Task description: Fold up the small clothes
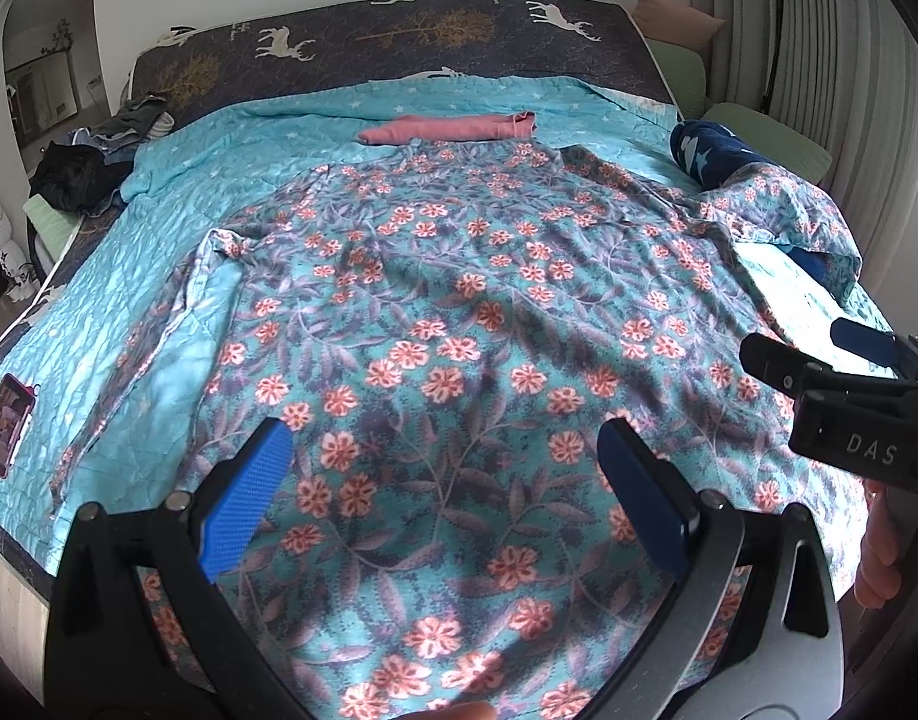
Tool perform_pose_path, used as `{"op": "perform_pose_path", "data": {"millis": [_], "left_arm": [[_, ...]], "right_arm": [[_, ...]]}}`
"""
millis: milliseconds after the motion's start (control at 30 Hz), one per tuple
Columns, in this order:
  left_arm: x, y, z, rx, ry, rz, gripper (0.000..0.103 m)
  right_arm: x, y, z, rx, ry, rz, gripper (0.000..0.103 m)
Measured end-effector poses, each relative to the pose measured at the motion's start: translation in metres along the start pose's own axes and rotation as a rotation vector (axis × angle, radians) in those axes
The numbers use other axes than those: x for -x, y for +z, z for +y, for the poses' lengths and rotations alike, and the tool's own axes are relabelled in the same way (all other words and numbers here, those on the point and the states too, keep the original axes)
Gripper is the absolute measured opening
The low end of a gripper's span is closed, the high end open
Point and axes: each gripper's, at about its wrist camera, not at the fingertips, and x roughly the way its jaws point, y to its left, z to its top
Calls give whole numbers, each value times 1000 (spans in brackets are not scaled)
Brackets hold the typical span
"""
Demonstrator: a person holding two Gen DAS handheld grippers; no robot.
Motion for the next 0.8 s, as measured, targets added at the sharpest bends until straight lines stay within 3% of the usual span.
{"op": "perform_pose_path", "data": {"millis": [300,600,800], "left_arm": [[-1,7,25,81,-55,14,101],[-2,5,69,174,1,15,101],[-1,-2,141,376,49,2,101]], "right_arm": [[-2,6,12,51,-9,-10,103],[-12,19,44,104,37,4,103],[-13,31,87,269,37,-54,103]]}}
